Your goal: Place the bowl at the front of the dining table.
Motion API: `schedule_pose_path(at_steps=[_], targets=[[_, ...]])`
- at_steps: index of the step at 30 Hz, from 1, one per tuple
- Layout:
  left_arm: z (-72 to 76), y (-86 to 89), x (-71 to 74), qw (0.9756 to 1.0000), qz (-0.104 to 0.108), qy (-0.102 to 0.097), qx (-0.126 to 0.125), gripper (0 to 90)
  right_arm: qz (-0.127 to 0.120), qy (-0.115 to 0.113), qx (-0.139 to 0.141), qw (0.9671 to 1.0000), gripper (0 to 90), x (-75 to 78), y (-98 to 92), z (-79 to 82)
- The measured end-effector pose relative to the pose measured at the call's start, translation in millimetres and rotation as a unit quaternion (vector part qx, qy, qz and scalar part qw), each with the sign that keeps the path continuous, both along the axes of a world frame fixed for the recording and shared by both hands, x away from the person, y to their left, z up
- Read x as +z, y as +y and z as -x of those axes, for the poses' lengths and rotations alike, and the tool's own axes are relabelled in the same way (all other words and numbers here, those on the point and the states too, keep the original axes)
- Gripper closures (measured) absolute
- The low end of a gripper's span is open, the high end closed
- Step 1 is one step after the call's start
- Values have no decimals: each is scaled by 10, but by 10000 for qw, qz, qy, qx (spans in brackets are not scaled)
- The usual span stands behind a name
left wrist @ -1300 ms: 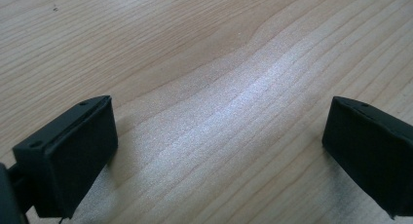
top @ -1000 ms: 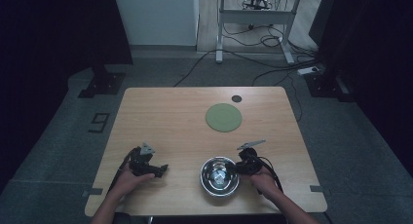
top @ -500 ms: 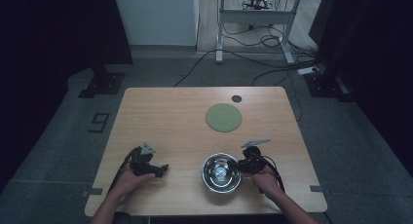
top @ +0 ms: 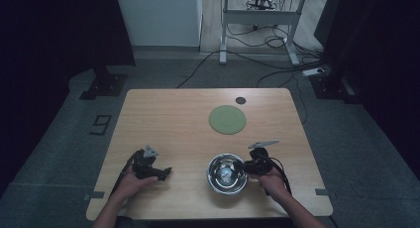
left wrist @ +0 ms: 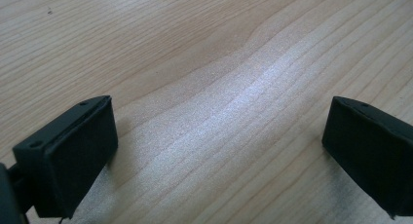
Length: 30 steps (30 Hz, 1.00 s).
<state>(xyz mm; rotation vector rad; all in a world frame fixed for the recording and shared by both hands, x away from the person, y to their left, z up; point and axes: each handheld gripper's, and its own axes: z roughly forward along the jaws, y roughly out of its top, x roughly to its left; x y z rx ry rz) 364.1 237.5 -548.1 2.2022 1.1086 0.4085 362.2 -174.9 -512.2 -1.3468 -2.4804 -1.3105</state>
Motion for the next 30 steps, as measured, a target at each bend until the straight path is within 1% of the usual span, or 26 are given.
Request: schedule_pose_path(at_steps=[3, 10, 18, 20, 30], targets=[[3, -1, 0, 10000, 0, 0, 7, 0, -65, 2, -61, 10000, 866, 7, -34, -40], [3, -1, 0, 10000, 0, -1, 9, 0, -86, -66, -168, 9998, 866, 35, -91, -67], [27, 0, 0, 10000, 1, -1, -5, 0, -125, -156, -241, 9995, 866, 64, -85, -116], [27, 0, -1, 10000, 4, 0, -3, 0, -118, -144, -261, 9995, 866, 64, -88, -118], [27, 0, -1, 10000, 3, -1, -3, 0, -178, -225, -432, 9987, 866, 100, -140, -152]])
